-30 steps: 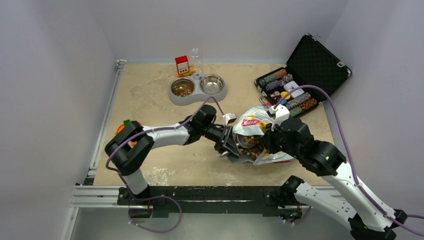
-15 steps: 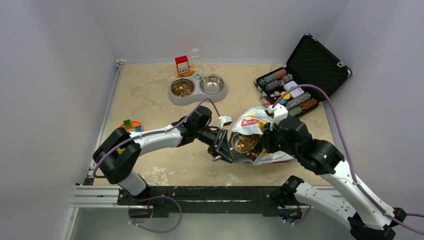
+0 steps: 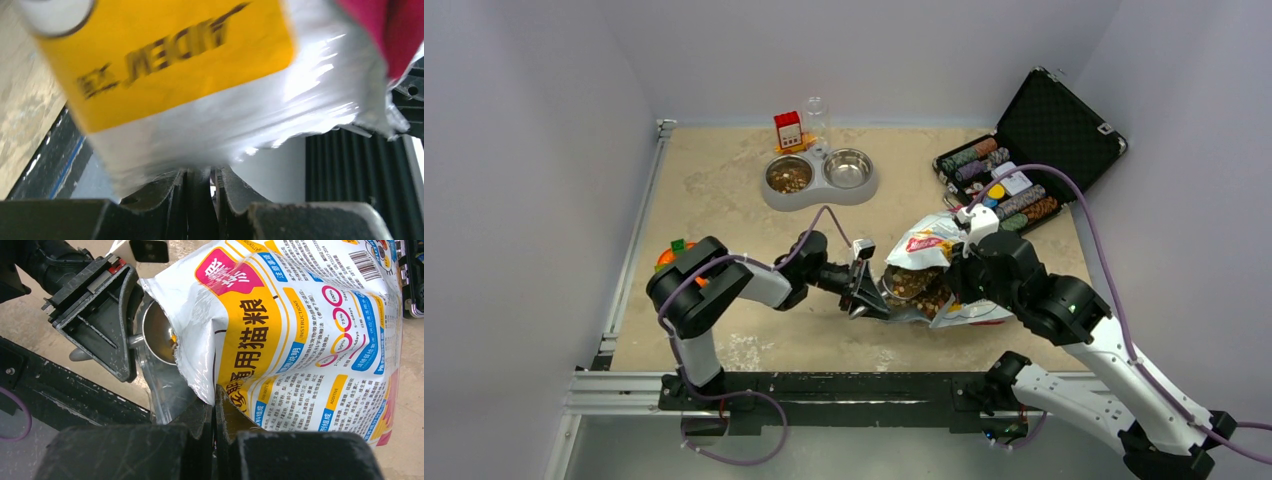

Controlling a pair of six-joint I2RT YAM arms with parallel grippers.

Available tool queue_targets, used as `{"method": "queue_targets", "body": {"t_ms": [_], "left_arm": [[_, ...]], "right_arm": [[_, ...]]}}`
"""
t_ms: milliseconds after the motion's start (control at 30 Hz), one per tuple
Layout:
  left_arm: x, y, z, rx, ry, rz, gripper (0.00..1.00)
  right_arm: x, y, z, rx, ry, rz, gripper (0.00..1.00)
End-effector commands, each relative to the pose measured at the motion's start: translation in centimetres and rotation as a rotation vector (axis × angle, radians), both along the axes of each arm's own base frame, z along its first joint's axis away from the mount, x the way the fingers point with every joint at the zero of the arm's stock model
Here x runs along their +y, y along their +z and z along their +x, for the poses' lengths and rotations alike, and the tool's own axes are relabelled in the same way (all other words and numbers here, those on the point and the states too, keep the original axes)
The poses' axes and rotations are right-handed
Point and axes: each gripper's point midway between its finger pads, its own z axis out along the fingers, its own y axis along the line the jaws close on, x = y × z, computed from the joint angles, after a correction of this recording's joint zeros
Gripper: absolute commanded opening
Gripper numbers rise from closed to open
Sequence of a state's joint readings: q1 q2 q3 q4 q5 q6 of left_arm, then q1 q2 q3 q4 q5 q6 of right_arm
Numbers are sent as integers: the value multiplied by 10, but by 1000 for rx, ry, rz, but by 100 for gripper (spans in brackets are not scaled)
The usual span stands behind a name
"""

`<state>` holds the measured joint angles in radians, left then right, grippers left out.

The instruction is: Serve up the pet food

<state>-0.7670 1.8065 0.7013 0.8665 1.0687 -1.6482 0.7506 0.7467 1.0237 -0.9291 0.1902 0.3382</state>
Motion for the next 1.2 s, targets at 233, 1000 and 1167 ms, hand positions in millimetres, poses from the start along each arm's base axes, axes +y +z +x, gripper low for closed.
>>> {"method": "queue_targets", "body": {"t_ms": [233,1000,1167], "left_arm": [[22,36,-1,-169,-10,-52,0],[58,73,-41,-266,-45,4,0],[65,72,-49,-251,-53,4,0]], "right_arm": [[8,40,13,-111,-26,116,0],[5,48,50,-92,-199,39,0],[8,52,51,-87,-205,70,0]]}}
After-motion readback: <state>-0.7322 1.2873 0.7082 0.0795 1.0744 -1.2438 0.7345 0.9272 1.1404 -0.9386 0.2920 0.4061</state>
